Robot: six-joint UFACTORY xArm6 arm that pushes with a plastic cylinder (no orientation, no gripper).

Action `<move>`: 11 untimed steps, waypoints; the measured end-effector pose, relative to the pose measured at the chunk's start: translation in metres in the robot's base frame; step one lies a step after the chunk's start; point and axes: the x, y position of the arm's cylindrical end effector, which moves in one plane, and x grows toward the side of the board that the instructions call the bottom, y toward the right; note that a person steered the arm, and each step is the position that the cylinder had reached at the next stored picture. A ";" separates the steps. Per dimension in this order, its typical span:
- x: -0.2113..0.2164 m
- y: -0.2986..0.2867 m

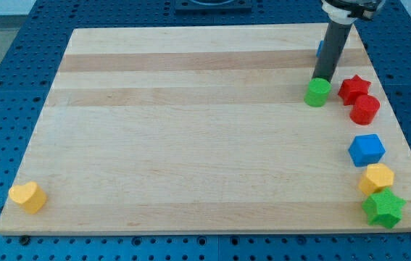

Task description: Move the yellow hexagon to the bottom centre of the board

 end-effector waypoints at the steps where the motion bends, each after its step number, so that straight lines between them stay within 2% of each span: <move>1: 0.018 -0.016; 3: 0.022 -0.020; 4: -0.020 0.000; 5: -0.040 0.026; 6: -0.040 0.026; 8: -0.037 0.098; 9: -0.037 0.098; 10: -0.015 0.099; 11: 0.045 0.109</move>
